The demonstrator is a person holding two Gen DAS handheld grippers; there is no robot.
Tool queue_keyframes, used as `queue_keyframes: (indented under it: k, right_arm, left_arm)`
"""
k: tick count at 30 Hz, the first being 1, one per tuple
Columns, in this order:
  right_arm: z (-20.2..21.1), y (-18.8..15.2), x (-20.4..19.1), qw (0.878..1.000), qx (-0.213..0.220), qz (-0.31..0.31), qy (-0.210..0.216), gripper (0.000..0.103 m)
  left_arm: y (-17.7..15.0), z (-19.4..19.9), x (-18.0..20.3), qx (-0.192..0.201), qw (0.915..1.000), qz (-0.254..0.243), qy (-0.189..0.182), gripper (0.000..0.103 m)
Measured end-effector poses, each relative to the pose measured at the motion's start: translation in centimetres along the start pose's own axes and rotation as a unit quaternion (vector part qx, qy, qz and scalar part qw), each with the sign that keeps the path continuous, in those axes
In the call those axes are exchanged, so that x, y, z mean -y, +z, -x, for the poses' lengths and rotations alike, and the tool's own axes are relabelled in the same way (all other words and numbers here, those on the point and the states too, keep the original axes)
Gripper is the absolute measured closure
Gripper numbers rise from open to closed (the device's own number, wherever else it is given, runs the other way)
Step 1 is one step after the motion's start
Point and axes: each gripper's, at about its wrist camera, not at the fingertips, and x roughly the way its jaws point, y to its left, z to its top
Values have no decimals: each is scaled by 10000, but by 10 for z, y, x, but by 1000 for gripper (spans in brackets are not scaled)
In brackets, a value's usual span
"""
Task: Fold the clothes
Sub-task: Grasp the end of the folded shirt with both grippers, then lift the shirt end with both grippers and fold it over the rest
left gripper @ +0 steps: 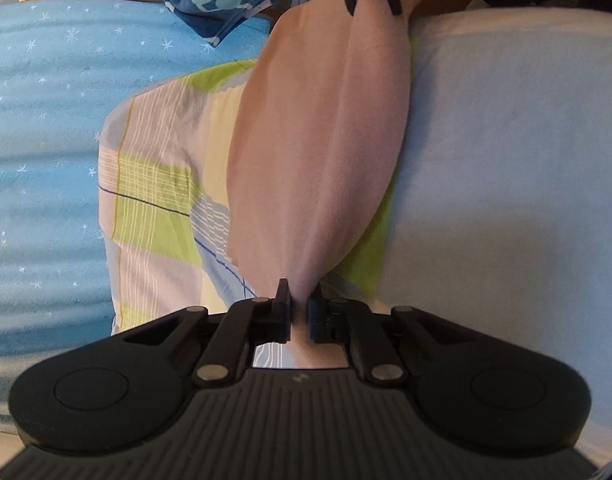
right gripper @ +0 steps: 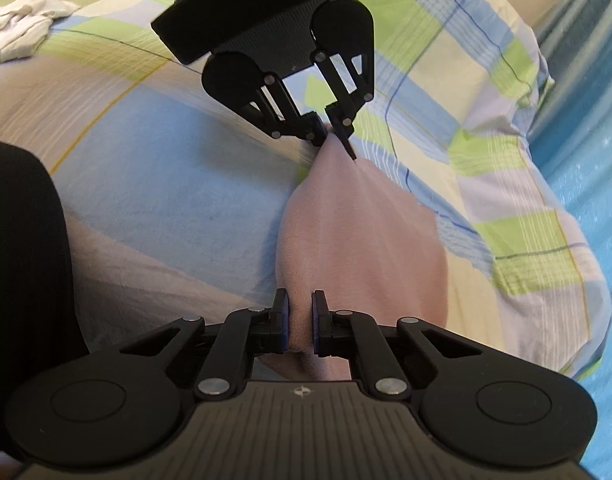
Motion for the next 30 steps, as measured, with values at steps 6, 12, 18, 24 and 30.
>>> queue_keyframes:
  k: [6,12,18,24,30]
  right_arm:
    - [5,9,3,9980,362,511,123,95]
    - [2,24,-2,9877,893,1202,459,95]
    - [-2,34,-9,9777,1086,1635,748,95]
    - [-7,31,-14,9754,1040,1773,793,95]
    - [-11,33,-14,9762,1009,1759,768,94]
  left_arm:
    - [-7,35,10,-508,9982,321,-27,98]
    - [-18,83,37,-1276,9877,882,-216,98]
    - [-10,113,60,-1703,9740,1450,-363,98]
    - [1,115,59,-1947,9601,1987,-284,98]
    - [4,111,62,-2057,9554,2094,-315,98]
